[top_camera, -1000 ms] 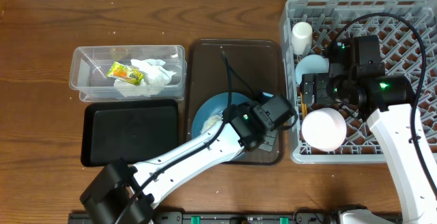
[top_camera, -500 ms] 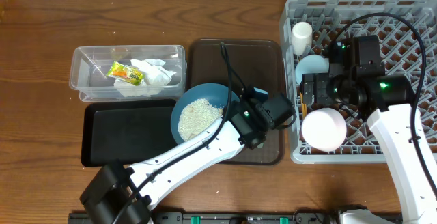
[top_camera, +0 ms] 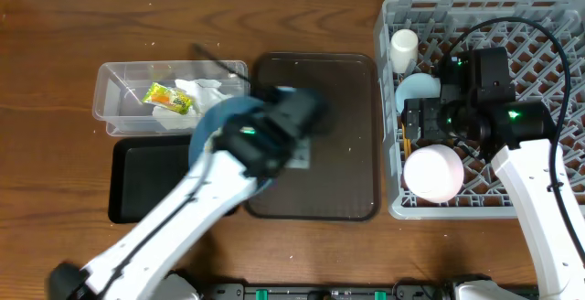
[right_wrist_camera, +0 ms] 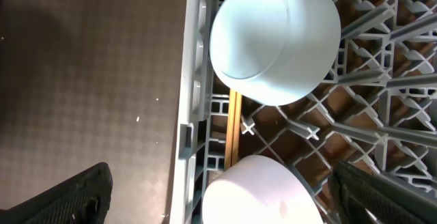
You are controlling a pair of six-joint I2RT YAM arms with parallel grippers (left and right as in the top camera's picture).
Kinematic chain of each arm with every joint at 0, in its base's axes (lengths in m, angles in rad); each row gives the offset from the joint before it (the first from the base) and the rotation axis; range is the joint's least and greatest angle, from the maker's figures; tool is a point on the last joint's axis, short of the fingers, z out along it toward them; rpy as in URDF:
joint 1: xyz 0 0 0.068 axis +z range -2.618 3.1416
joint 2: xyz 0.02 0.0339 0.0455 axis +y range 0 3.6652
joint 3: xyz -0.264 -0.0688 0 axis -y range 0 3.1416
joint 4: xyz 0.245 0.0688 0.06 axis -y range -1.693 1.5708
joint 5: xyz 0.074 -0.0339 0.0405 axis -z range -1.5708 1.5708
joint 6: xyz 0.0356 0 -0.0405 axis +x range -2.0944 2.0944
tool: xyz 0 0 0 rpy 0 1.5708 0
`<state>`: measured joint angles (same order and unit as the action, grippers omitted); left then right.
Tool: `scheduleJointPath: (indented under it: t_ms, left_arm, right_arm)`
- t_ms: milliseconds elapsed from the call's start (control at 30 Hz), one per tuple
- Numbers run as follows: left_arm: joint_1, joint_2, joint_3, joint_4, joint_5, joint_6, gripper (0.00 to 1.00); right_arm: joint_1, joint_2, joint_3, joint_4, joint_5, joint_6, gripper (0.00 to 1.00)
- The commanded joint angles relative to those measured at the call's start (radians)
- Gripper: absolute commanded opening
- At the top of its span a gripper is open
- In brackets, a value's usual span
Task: Sort waste into correct bins and load items into the dishwasher rack
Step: 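Carry the plate left and tip the rice onto the black tray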
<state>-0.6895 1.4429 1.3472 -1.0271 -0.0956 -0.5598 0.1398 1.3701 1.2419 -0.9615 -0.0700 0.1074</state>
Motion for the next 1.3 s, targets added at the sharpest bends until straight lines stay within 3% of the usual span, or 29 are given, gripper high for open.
scheduleJointPath:
  t_ms: [0,733,1000,1267]
  left_arm:
    - [0.113,-0.073,0.032,-0.016,0.181,0.054,0.06]
    - [0.804,-0.136,0.025,-0.146,0.943,0.425,0.06]
    - [0.983,-0.135,-0.027,-0.182,1.160,0.568,0.06]
    - [1.114,-0.135,-0.072,-0.195,1.270,0.642,0.06]
  right_arm:
    - [0.011,0.004,0.013,0.001,0.010,0.015,0.99]
    - [0.011,0.004,0.013,0.001,0.010,0.015,0.99]
    - [0.011,0.004,0.013,0.001,0.010,0.015,0.99]
    - [0.011,0.004,0.013,0.001,0.010,0.015,0.99]
